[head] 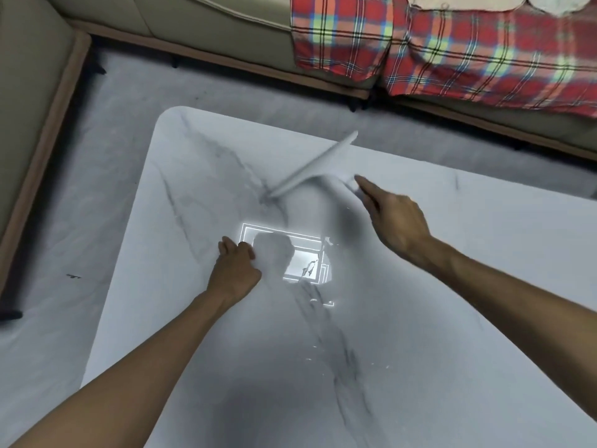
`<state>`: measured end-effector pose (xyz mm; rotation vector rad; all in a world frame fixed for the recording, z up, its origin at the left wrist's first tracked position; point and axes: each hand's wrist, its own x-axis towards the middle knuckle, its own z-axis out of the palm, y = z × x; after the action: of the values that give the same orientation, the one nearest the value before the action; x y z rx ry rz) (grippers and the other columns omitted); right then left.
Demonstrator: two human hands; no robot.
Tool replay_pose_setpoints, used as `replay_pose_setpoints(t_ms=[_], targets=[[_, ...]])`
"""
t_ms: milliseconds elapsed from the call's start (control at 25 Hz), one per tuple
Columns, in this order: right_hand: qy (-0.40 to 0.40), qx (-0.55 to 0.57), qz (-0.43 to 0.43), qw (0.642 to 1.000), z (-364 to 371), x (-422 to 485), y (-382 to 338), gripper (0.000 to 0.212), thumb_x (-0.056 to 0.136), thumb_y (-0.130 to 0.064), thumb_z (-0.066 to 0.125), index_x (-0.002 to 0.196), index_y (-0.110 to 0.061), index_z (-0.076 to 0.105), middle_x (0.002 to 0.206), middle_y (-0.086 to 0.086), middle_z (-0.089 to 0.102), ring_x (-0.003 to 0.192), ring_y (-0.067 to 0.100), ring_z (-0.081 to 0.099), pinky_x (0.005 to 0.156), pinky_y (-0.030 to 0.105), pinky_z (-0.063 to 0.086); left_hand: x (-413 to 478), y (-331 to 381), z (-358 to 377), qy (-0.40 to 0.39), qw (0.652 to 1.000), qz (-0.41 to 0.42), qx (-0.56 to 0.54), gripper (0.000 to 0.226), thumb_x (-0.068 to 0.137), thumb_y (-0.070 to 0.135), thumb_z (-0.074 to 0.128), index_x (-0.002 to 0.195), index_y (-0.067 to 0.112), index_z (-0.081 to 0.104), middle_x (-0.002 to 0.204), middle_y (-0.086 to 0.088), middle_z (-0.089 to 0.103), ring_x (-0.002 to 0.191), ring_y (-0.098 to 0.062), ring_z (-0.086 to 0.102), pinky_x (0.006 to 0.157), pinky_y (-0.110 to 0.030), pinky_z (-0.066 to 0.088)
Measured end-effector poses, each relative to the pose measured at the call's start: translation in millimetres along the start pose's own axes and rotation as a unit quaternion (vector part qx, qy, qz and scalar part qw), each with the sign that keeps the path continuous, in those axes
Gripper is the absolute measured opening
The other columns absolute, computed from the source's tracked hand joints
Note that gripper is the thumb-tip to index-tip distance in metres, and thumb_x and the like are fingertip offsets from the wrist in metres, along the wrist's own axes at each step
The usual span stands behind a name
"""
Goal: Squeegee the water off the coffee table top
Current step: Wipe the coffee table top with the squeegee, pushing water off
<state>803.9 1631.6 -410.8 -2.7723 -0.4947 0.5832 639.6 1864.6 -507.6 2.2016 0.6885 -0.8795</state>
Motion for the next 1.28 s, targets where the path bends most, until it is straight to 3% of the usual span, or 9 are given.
replay_pose_setpoints(t_ms=[80,160,200,440,680,800,960,1120,1280], targets=[[-0.020,0.030,0.001,0.999,12.8,49.2,-43.4,0.036,0.103,-0.035,0.024,0.136,-0.028,0.038,0.114,0.017,0.065,0.098,0.046,0.054,0.076,0.042,0.038,-4.6,-8.7,-11.8,0.025,0.999,0.012,-0.030,0.024,0.080,0.011,0.053,0.100,0.023,0.045,0.124,-0.009,0.055,0.109,-0.030,0.057,0.070,-0.029,0.044],[-0.033,0.072,-0.002,0.997,28.4,87.5,-88.6,0.035,0.103,-0.028,0.024,0.134,-0.020,0.038,0.114,0.019,0.062,0.102,0.045,0.051,0.074,0.038,0.033,-14.4,-22.5,-24.8,0.090,0.994,0.014,-0.066,0.020,0.081,0.013,0.050,0.092,0.028,0.044,0.079,0.008,0.057,0.069,-0.017,0.057,0.053,-0.024,0.036],[-0.035,0.086,-0.008,0.996,36.3,99.1,-110.0,0.035,0.103,-0.027,0.024,0.133,-0.018,0.038,0.114,0.019,0.061,0.103,0.044,0.051,0.074,0.037,0.032,-18.6,-30.7,-30.3,0.121,0.990,0.000,-0.078,0.019,0.083,0.012,0.048,0.092,0.028,0.046,0.076,0.009,0.056,0.065,-0.014,0.055,0.052,-0.025,0.036],[-0.089,0.011,-0.098,0.991,90.0,83.6,-198.6,0.047,0.098,-0.015,0.032,0.145,-0.020,0.030,0.115,0.017,0.061,0.102,0.041,0.055,0.074,0.037,0.036,-36.5,-100.1,-51.0,0.251,0.947,-0.139,-0.146,0.021,0.086,0.008,0.047,0.103,0.017,0.054,0.109,-0.005,0.065,0.081,-0.022,0.051,0.067,-0.028,0.037],[-0.150,-0.084,-0.199,0.965,89.8,7.4,-123.8,0.056,0.094,-0.029,0.035,0.144,-0.047,0.022,0.088,0.004,0.057,0.079,0.035,0.061,0.063,0.035,0.039,-45.2,-111.9,-44.6,0.245,0.950,-0.134,-0.139,0.019,0.086,0.007,0.050,0.103,0.014,0.054,0.115,-0.008,0.062,0.087,-0.021,0.052,0.073,-0.030,0.038],[-0.154,-0.142,-0.147,0.967,51.1,-26.8,-36.8,0.051,0.094,-0.039,0.025,0.144,-0.051,0.021,0.082,-0.001,0.053,0.072,0.032,0.060,0.059,0.033,0.038,-40.7,-87.5,-32.4,0.177,0.973,-0.084,-0.125,0.014,0.087,0.010,0.053,0.097,0.019,0.048,0.116,-0.008,0.058,0.091,-0.022,0.053,0.075,-0.030,0.039],[-0.150,-0.159,-0.049,0.975,-4.1,-56.9,40.1,0.041,0.101,-0.046,0.024,0.142,-0.053,0.027,0.087,-0.003,0.062,0.083,0.032,0.061,0.066,0.034,0.045,-30.8,-43.2,-10.6,0.128,0.987,0.000,-0.097,0.019,0.083,0.011,0.056,0.092,0.022,0.044,0.122,-0.004,0.045,0.099,-0.025,0.056,0.073,-0.028,0.036],[-0.048,0.008,0.025,0.998,-17.7,-6.4,27.7,0.042,0.098,-0.056,0.026,0.139,-0.049,0.035,0.101,0.005,0.069,0.094,0.037,0.059,0.084,0.041,0.048,-16.0,-12.7,14.4,0.096,0.993,0.057,-0.038,0.027,0.080,0.011,0.058,0.106,0.009,0.051,0.127,-0.008,0.037,0.115,-0.028,0.049,0.082,-0.031,0.041],[-0.017,0.013,0.058,0.998,-0.2,66.1,-4.4,0.038,0.103,-0.039,0.026,0.133,-0.025,0.044,0.114,0.016,0.064,0.105,0.044,0.052,0.087,0.044,0.041,-10.3,-6.5,31.4,0.063,0.996,0.064,0.019,0.035,0.082,0.012,0.058,0.116,0.008,0.049,0.151,-0.017,0.021,0.141,-0.032,0.028,0.108,-0.040,0.036]])
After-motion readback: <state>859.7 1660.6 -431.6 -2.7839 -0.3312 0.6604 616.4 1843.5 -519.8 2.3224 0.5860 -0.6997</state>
